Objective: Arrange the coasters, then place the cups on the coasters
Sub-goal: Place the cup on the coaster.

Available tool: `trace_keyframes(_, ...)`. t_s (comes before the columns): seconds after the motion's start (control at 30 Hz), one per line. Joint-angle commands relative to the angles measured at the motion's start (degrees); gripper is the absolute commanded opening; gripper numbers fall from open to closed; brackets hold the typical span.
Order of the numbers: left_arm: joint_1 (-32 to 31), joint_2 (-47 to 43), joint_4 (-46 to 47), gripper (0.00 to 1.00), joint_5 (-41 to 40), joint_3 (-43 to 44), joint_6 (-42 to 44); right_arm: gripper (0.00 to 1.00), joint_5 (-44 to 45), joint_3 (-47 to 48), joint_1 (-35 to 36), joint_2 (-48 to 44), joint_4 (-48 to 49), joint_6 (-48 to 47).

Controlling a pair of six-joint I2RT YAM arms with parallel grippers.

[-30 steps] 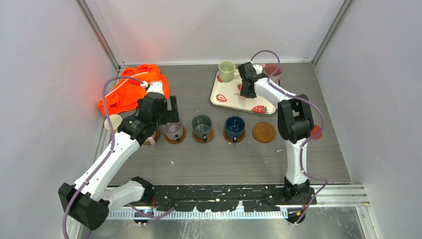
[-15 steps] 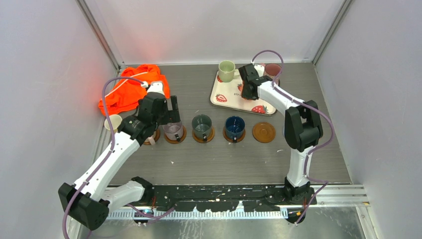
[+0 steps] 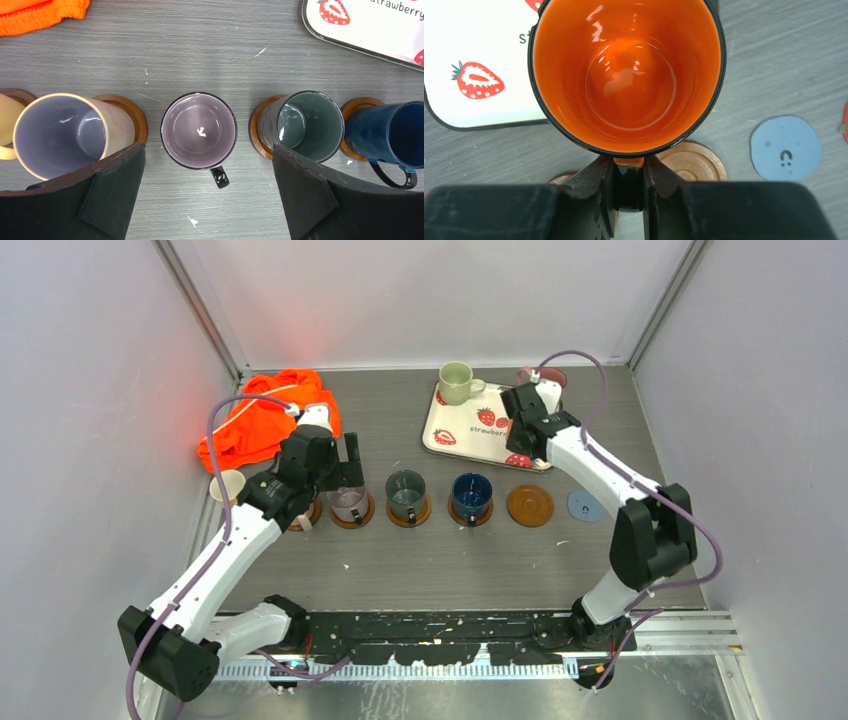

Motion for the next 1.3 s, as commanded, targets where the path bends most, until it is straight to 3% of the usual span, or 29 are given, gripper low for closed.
trace_keyframes(0.0,0.24,-0.15,2.05,1.00,0.92,0.48,-0.45,0.01,3.49,-3.96,0.20,-8.38,1.02,2.92)
trace_keyframes(0.23,0.24,0.11,1.97,1.00,1.55,0.69,-0.45,0.01,3.75,-11.54,1.00,-18.29,-2.26,4.27)
trace_keyframes(0.47,0.24,0.24,1.97,1.00,2.37,0.84,-0.43,0.00,6.99,-17.23,6.71,-23.93,-5.12,8.12)
trace_keyframes(0.7,0.24,0.72,1.97,1.00,3.12,0.90,-0.54,0.01,12.13,-21.34,12.81,-24.06,-4.89,13.15)
trace_keyframes(1.27,0.24,0.51,1.93,1.00,2.36,0.75,-0.44,0.01,13.09,-28.42,13.46,-22.26,1.37,16.30)
